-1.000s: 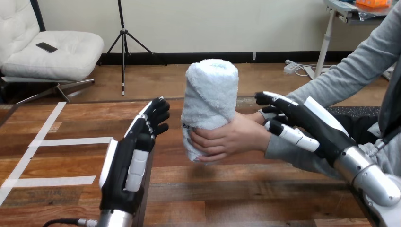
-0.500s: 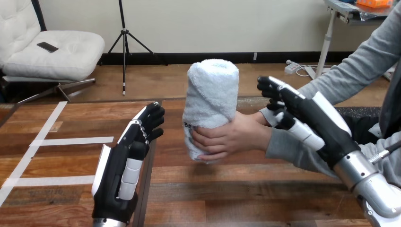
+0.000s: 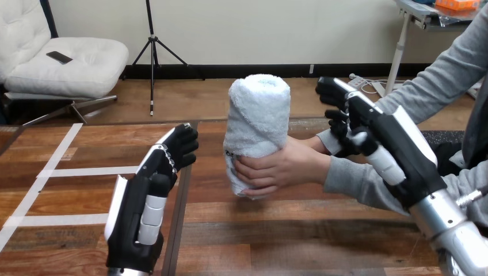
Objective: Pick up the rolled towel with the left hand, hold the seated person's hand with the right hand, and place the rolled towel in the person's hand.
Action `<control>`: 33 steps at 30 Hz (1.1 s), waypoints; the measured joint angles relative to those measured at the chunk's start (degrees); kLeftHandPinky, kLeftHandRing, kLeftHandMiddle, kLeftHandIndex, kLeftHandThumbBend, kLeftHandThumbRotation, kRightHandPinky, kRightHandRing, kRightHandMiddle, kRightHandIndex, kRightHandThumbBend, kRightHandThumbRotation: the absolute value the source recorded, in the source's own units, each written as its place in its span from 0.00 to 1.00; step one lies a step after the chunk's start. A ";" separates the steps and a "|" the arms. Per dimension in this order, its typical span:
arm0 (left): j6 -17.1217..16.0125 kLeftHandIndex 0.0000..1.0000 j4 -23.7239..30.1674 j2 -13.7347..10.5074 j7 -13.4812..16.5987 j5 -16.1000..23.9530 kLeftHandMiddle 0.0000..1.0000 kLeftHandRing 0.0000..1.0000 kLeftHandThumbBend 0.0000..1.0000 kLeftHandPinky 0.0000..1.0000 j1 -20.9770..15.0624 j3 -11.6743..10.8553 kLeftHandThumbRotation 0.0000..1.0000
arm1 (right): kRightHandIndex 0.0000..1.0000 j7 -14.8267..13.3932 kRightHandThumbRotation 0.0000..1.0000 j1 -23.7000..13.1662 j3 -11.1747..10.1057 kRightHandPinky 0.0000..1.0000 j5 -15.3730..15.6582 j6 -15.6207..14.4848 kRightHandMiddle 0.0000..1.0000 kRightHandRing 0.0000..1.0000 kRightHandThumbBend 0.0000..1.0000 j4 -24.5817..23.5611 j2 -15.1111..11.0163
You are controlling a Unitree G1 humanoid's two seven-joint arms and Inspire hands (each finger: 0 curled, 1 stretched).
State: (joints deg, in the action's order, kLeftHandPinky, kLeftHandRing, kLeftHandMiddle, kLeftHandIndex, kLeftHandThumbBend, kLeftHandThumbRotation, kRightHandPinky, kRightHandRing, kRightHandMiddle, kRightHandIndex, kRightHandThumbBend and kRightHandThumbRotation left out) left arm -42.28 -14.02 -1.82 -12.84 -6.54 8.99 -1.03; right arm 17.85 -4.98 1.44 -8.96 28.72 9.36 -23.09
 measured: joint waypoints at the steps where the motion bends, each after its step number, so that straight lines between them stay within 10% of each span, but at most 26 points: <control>1: 0.00 0.83 0.28 0.00 -0.13 -0.23 0.84 0.85 0.95 0.82 0.10 0.00 1.00 | 0.92 0.15 1.00 0.47 -0.03 0.94 -0.38 0.00 0.93 0.94 1.00 -0.64 0.30; 17: 0.99 0.84 7.74 -1.06 -5.79 -6.75 0.85 0.85 1.00 0.73 2.52 0.92 0.95 | 0.90 3.01 1.00 8.51 0.16 0.95 -6.85 -2.00 0.91 0.93 1.00 -8.60 5.97; 33: -3.18 0.82 10.72 0.94 -4.10 -4.64 0.84 0.83 0.99 0.72 4.80 2.03 0.99 | 0.90 7.43 1.00 14.37 0.47 0.96 -11.72 -3.66 0.92 0.94 1.00 -12.24 8.96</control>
State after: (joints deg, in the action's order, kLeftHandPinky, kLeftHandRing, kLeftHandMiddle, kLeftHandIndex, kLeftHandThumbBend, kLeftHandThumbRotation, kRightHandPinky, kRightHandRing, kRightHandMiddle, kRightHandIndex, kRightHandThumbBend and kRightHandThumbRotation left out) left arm -45.46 -3.30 -0.88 -16.93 -11.17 13.80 1.00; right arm 25.28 9.40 1.91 -20.68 25.07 -2.89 -14.13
